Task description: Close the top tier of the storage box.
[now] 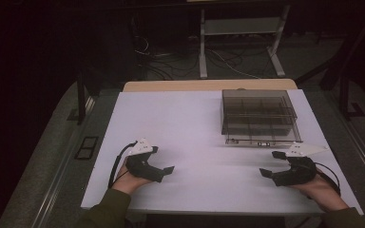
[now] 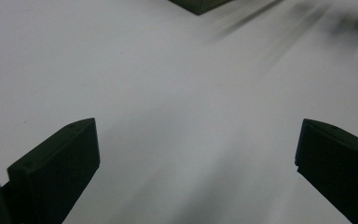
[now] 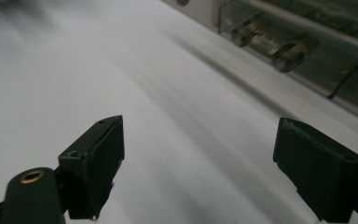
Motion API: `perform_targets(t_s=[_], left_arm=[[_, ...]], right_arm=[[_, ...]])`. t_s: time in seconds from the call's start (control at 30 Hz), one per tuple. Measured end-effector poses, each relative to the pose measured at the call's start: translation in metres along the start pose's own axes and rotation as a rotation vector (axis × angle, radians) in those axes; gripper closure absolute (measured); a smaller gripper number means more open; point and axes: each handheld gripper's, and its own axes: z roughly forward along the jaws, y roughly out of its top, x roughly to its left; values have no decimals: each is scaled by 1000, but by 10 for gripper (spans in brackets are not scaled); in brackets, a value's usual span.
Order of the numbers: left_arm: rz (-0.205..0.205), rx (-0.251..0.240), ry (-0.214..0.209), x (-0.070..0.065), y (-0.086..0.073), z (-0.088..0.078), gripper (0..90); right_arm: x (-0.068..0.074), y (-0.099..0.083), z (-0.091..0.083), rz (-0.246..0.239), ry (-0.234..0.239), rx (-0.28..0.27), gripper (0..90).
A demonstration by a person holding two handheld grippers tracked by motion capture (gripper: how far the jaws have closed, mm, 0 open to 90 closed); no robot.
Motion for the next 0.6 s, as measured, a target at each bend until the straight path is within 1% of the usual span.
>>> perform_targets(t_s=[0.03,0.1,0.27,0.33,0.4,0.6], left_arm=[[-2,-1,0,0,0,0,0],[-1,0,-2,0,0,0,0],[2,-2,-2,0,0,1,0],[2,-1,-3,0,0,0,0],[-2,-5,-4,0,0,1,0],[2,1,-12,-1,0,2,0]], right_arm=[[-1,1,-1,3,2,-2,205],[-3,3,-4,2,-1,-15,246],[-4,6,-9,19,-2,-31,393],[-5,7,-11,14,-5,-38,444],[-6,8,-13,13,-10,-50,513],[-11,12,-15,21,-28,-56,751]])
